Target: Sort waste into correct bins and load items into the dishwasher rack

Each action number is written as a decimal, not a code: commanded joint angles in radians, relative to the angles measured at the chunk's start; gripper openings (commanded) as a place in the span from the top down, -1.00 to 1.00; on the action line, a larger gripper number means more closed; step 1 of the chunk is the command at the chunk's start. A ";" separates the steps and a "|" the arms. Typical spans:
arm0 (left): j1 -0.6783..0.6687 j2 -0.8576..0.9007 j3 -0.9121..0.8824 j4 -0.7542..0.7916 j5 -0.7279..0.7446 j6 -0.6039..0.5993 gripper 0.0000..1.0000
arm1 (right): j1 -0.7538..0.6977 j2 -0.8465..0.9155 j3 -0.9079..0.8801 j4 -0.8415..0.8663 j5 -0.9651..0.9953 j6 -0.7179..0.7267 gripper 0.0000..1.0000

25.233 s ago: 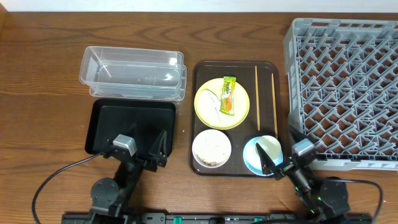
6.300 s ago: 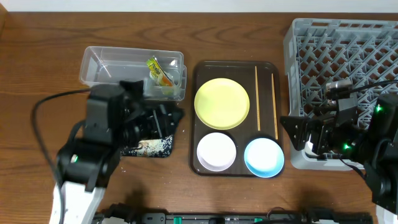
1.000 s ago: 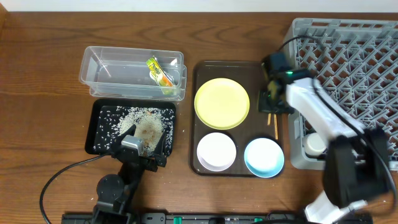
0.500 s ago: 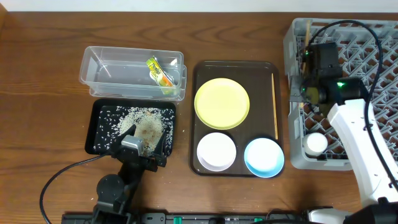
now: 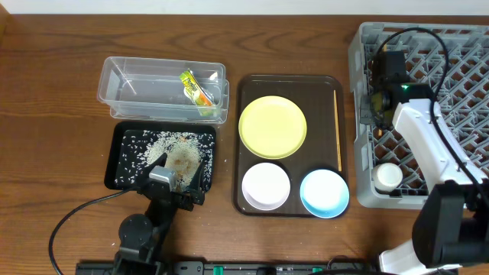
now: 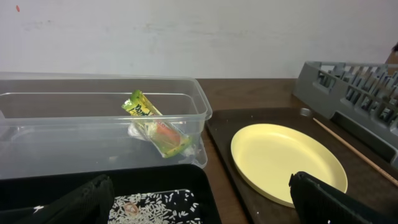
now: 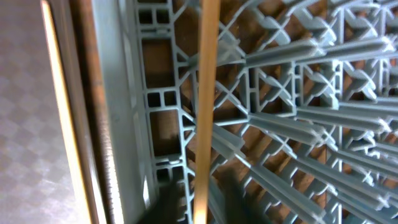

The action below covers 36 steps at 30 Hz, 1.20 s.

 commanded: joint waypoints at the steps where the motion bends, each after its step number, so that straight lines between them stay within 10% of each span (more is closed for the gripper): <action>1: 0.003 -0.001 -0.014 -0.035 0.010 0.017 -0.85 | -0.008 -0.019 0.002 -0.008 -0.015 -0.007 0.05; 12: 0.003 -0.001 -0.014 -0.035 0.010 0.017 -0.85 | 0.111 -0.242 0.020 -0.066 -0.435 0.038 -0.20; 30: 0.003 -0.001 -0.014 -0.035 0.010 0.017 -0.84 | 0.261 0.039 -0.042 -0.006 -0.053 0.292 0.34; 36: 0.003 -0.001 -0.014 -0.035 0.010 0.017 -0.85 | 0.246 0.159 -0.042 0.000 -0.053 0.298 0.25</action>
